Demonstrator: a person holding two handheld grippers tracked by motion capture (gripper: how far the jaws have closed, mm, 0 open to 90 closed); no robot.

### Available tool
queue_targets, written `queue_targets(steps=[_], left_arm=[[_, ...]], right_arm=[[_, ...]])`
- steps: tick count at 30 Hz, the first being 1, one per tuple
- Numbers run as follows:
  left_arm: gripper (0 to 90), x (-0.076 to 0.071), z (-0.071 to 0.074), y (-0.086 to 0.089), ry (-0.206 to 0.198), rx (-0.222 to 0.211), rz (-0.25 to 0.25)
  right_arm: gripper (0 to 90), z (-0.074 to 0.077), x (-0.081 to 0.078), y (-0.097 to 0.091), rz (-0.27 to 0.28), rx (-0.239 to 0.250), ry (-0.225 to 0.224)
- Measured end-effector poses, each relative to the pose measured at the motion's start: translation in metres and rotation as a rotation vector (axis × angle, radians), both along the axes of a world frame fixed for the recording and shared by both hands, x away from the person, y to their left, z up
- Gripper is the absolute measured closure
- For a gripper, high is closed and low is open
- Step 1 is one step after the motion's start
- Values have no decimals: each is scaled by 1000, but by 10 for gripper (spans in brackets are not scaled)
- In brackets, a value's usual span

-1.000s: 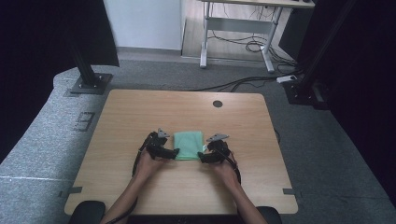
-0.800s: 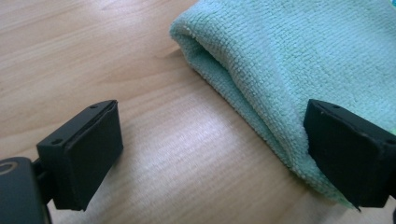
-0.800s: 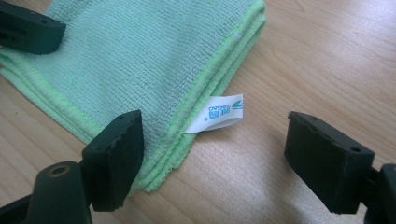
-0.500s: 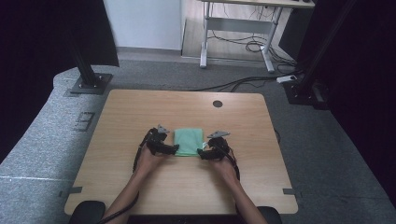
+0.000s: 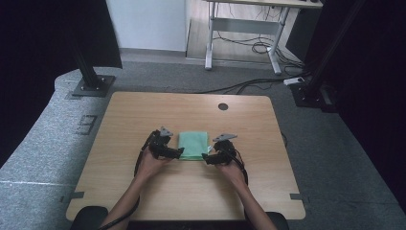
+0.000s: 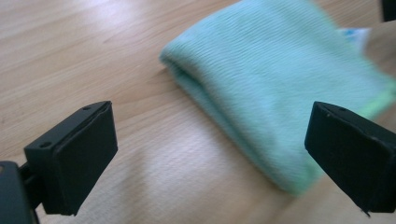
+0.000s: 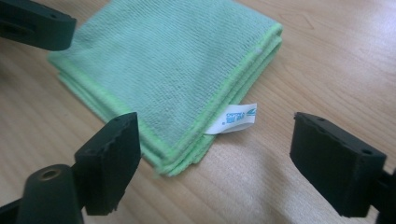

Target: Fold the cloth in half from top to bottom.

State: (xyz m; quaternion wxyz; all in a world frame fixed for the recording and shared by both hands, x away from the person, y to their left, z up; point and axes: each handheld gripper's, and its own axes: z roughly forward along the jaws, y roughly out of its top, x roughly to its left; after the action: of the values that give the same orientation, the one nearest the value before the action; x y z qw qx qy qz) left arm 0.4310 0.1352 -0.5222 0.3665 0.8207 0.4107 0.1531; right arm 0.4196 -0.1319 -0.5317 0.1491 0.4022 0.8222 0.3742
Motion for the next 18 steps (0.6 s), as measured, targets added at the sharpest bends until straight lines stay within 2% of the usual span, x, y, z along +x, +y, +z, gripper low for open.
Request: queue_targets(steps=[7, 13, 18], left_arm=[[10, -22, 18, 2, -17, -3, -76], [5, -41, 25, 9, -21, -22, -93], [0, -55, 29, 18, -55, -9, -94]], right_arm=[[140, 14, -12, -9, 22, 8, -22], [137, 26, -25, -21, 35, 18, -27], [133, 35, -38, -30, 50, 15, -33]])
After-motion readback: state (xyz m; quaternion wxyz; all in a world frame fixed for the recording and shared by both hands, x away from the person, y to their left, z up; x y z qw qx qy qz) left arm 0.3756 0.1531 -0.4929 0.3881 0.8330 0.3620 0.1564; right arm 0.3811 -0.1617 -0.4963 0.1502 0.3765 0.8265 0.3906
